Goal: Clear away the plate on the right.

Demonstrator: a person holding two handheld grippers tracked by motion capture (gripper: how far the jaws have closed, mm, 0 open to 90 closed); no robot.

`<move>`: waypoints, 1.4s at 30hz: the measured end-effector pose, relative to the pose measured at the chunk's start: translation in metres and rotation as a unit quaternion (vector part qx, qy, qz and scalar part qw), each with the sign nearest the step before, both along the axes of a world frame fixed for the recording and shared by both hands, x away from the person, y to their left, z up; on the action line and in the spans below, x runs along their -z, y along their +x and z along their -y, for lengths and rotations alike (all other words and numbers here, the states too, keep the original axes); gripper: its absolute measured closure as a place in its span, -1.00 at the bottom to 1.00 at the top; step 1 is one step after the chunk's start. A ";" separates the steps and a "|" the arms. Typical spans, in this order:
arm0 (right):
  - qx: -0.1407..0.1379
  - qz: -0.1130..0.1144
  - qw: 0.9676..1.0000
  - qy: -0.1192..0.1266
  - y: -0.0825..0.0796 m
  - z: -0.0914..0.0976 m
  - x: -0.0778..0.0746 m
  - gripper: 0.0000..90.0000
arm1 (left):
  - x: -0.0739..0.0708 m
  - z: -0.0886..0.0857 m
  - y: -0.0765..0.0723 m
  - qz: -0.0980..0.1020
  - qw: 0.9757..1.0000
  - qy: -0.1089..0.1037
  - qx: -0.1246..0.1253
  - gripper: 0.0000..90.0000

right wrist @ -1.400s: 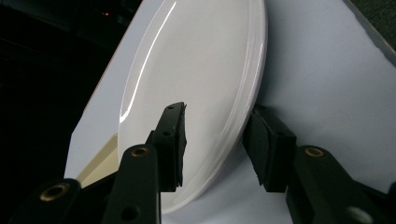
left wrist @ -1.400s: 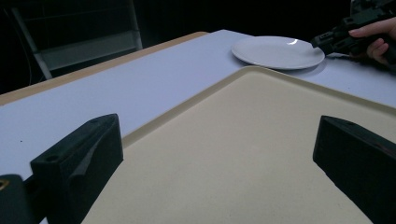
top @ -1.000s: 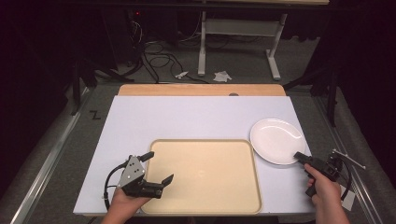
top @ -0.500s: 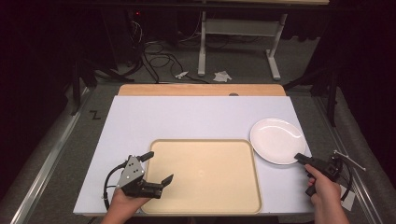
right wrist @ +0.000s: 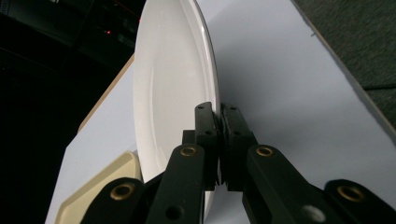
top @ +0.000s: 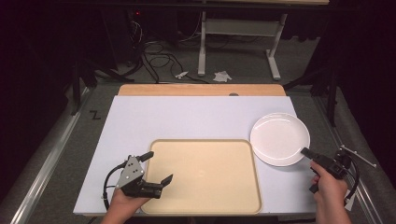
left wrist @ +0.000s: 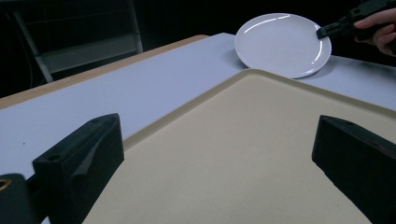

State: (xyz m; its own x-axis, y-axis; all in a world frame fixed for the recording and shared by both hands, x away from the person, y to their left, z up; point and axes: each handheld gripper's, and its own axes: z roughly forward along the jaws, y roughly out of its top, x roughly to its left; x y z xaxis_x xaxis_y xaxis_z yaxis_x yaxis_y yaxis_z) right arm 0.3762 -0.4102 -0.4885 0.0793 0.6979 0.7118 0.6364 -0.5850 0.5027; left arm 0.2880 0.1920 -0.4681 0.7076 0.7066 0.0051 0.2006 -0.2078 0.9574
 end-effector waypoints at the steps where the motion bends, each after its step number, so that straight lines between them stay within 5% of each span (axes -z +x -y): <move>1: 0.000 0.000 1.000 0.000 0.000 0.000 0.000 0.99 | 0.000 0.000 0.000 0.000 1.000 0.000 0.000 -0.94; 9: 0.009 0.006 1.000 -0.004 -0.005 0.008 -0.002 0.98 | 0.000 0.000 0.000 -0.001 1.000 -0.002 0.000 -0.93; 25: 0.028 0.019 0.999 0.028 -0.012 0.018 -0.004 0.99 | -0.001 -0.001 -0.001 0.003 1.000 -0.003 -0.002 -0.93; 42: 0.014 0.036 0.998 0.039 -0.014 0.014 -0.010 0.98 | -0.002 -0.002 -0.001 0.008 1.000 -0.002 -0.008 -0.94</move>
State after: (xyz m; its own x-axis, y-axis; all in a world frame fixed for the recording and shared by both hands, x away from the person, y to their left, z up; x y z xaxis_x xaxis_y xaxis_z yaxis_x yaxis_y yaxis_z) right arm 0.3626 -0.4247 -0.4789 0.0453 0.6377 0.7689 0.5826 -0.6421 0.4982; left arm 0.2869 0.1938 -0.4663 0.6958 0.7181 0.0123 0.1893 -0.1998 0.9614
